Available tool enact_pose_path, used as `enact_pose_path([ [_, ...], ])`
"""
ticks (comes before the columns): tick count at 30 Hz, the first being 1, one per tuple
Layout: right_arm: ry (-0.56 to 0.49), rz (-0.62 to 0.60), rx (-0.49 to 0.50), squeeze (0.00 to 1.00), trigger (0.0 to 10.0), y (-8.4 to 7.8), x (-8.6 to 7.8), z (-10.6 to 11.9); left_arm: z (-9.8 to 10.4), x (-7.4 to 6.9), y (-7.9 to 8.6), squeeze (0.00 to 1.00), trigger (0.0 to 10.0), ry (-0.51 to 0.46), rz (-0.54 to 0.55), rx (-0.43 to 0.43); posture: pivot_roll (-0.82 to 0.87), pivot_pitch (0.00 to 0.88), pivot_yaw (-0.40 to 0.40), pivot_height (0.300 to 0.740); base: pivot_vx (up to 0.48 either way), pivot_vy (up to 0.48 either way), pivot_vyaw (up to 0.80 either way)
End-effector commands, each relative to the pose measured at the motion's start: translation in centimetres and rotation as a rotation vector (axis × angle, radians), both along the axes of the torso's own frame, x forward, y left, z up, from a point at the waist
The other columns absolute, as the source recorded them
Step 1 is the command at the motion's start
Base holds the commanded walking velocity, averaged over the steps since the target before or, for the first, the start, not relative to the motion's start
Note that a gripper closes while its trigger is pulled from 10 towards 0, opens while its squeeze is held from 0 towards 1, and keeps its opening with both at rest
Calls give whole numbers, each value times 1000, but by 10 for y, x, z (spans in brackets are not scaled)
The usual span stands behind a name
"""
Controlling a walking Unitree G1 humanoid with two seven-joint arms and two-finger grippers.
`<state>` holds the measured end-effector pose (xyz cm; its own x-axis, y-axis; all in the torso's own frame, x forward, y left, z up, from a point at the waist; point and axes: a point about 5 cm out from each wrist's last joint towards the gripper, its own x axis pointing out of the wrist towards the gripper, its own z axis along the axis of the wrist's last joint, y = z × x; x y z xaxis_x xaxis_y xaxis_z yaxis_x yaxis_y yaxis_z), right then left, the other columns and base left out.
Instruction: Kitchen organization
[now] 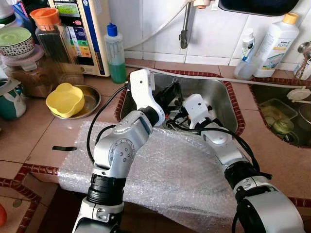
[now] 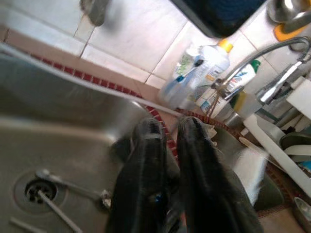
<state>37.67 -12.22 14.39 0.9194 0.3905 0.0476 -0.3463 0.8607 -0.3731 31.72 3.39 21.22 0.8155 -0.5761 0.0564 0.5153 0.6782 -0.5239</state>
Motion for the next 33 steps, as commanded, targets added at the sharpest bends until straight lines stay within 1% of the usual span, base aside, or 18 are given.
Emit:
enact_pose_path([
  [1,-11,-33,18,0,0,-5,4,6,4,-4,-6,1000,10000,2,-18,-38,115,47,16,740,0,0,0],
  [7,-8,-48,17,0,0,-6,5,5,2,-4,-2,1000,10000,7,-13,-33,120,47,22,740,0,0,0],
  [12,19,-67,11,0,0,-8,6,2,-6,-5,9,1000,10000,19,9,-13,129,44,28,740,0,0,0],
  [13,40,-75,4,0,0,-9,7,-1,-13,-6,16,1000,10000,23,28,17,134,44,29,740,0,0,0],
  [14,48,-78,2,0,0,-9,7,-2,-16,-7,19,1000,10000,26,35,31,134,44,29,740,0,0,0],
  [15,62,-84,-12,0,0,-10,7,-4,-22,-8,25,1000,10000,33,51,43,138,44,29,740,0,0,0],
  [16,62,-84,-12,0,0,-10,7,-4,-22,-8,25,1000,10000,33,51,43,138,44,29,740,0,0,0],
  [17,76,-91,-26,0,0,-12,7,-7,-29,-10,33,1000,10000,40,70,66,150,43,29,740,0,0,0],
  [21,110,-107,-52,0,0,-17,6,-13,-43,-14,47,1000,10000,56,101,113,169,40,29,740,0,0,0],
  [24,133,-124,-85,0,0,-22,6,-18,-55,-21,59,1000,10000,79,123,160,194,38,29,740,0,0,0],
  [25,142,-134,-101,0,980,-23,6,-19,-58,-23,62,1000,10000,85,129,173,203,38,29,740,0,0,0],
  [26,142,-134,-101,0,980,-23,6,-19,-58,-23,62,1000,10000,85,129,173,203,38,29,740,0,0,0],
  [27,149,-141,-110,0,5412,-25,6,-20,-59,-25,63,1000,10000,85,125,180,209,38,29,740,0,0,0],
  [28,176,-163,-130,522,10000,-29,5,-24,-63,-29,66,1000,10000,84,122,213,222,35,28,740,0,0,0],
  [29,181,-164,-136,522,10000,-29,5,-25,-64,-30,67,1000,10000,84,122,218,226,36,29,740,0,0,0],
  [30,185,-167,-142,1000,10000,-29,5,-26,-64,-30,68,1000,10000,83,123,221,226,36,29,740,0,0,0],
  [33,203,-172,-157,1000,10000,-31,3,-30,-66,-34,72,1000,10000,85,131,233,237,34,29,740,0,0,0],
])
